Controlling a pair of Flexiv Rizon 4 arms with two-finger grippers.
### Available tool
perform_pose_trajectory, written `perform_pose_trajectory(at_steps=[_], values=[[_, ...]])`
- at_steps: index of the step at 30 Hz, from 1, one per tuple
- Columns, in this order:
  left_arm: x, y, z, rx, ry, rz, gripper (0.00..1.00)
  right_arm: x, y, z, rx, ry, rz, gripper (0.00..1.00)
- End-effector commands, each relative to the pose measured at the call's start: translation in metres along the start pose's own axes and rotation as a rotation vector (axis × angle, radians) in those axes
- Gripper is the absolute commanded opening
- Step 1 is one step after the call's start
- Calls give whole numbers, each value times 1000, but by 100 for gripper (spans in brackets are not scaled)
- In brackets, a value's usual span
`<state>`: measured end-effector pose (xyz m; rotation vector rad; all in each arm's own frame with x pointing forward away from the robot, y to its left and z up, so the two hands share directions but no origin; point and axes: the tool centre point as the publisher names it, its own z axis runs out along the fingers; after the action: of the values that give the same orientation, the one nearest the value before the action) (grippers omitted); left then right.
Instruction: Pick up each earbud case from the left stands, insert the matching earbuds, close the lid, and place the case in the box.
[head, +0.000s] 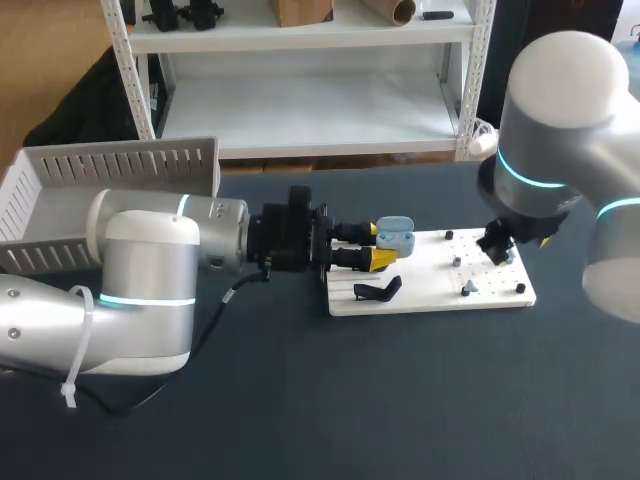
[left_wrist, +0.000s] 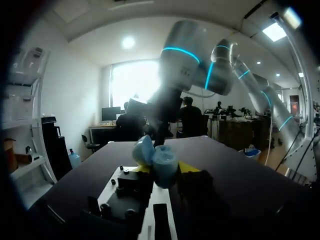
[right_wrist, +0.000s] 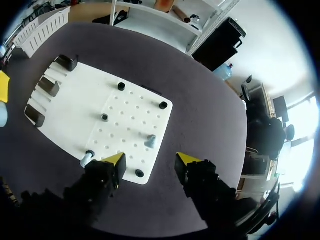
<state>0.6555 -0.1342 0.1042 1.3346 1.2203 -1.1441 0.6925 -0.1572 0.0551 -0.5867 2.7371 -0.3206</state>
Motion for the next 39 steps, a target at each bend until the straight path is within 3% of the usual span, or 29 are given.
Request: perform_pose_trajectory(at_steps=[1,7,39], values=[[2,1,0,3,-5,2,0,-3,2,6,-9,17,0,58],[2,1,0,3,-5,2,0,-1,2,12,-18,25,12,50],[2,1,0,3,-5,2,0,-8,-4,37,-23,21,51,38]])
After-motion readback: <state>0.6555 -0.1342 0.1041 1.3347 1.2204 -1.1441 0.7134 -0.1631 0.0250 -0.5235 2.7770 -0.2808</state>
